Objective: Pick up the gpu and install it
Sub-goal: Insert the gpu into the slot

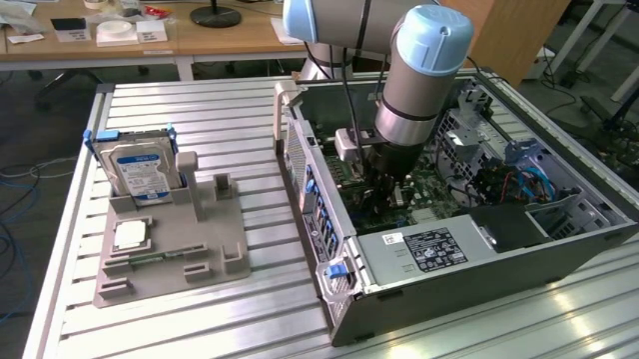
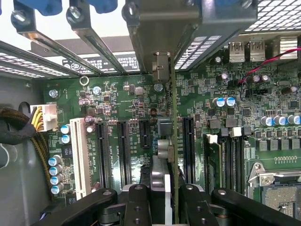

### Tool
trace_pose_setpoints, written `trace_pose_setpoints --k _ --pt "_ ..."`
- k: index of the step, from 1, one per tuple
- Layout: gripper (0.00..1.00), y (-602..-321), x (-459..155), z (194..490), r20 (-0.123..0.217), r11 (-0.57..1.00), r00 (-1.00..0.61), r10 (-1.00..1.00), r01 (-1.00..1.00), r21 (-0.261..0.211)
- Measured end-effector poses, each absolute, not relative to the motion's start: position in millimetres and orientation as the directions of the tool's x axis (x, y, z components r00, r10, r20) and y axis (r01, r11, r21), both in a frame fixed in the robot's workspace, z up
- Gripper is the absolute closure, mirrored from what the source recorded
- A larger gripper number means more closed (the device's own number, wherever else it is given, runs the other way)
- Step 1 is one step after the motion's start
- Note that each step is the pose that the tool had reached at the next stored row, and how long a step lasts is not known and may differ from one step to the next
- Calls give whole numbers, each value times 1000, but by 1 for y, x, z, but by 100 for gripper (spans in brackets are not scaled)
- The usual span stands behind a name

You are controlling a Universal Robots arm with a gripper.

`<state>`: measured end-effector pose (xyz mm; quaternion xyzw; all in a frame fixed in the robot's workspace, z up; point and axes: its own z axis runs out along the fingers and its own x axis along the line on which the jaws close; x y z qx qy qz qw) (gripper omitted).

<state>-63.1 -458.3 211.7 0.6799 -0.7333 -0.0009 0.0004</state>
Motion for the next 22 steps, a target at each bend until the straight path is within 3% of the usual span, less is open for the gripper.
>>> trace_pose_setpoints --k 22 --pt "72 -457 -63 214 -1 73 -73 -997 -997 2"
